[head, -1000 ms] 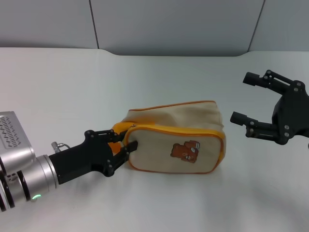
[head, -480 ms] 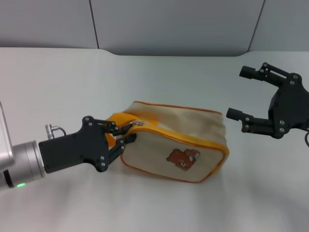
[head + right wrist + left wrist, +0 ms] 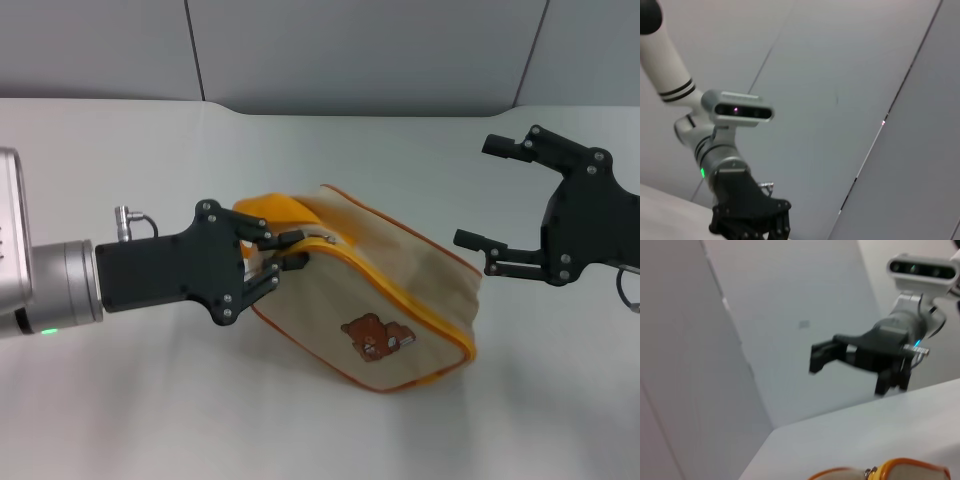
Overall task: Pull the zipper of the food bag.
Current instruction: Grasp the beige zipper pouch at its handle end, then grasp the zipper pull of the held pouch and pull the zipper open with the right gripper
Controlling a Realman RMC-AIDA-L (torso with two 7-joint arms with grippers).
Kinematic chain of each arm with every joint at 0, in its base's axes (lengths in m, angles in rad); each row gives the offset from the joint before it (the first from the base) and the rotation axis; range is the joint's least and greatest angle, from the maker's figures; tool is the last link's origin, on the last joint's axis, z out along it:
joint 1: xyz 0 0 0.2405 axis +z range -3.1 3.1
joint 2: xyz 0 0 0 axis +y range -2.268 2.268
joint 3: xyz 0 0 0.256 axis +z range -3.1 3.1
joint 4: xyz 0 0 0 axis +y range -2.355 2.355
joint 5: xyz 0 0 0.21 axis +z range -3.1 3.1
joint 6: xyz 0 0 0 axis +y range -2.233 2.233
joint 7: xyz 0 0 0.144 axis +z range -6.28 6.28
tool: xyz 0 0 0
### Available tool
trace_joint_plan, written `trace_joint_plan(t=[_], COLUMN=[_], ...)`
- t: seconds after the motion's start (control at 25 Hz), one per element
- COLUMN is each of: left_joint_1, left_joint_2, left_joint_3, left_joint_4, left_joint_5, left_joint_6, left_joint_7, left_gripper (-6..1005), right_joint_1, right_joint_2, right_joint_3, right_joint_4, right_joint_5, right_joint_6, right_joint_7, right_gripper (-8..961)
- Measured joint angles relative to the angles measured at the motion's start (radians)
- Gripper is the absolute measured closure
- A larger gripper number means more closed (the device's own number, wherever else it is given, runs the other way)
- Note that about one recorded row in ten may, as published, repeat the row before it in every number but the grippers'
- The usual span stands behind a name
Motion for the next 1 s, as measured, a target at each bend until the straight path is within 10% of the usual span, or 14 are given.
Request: trace_joint_plan(t=[0.76,1.0], left_joint_1=[-0.042,-0.042], left_joint_2=[-0.027,-0.031], left_joint_3=[0.014,0.014], left_joint_4=[0.044,0.045], left_joint_5=[0.012,0.013], left_joint_6=[0.028,0.028], left_joint_7=[-0.021,-0.021], left_gripper=[882,885], right_joint_1=[0.031,0.055], right_joint_2=[0.031,0.032], right_joint_3=[-0.074,-0.081], right_joint_4=[0.034,0.069], right_joint_5=[0.009,0.010], right_joint_6=[0.090,0.109], right_joint_7=[-0.272,-0.331], right_gripper=[153,394])
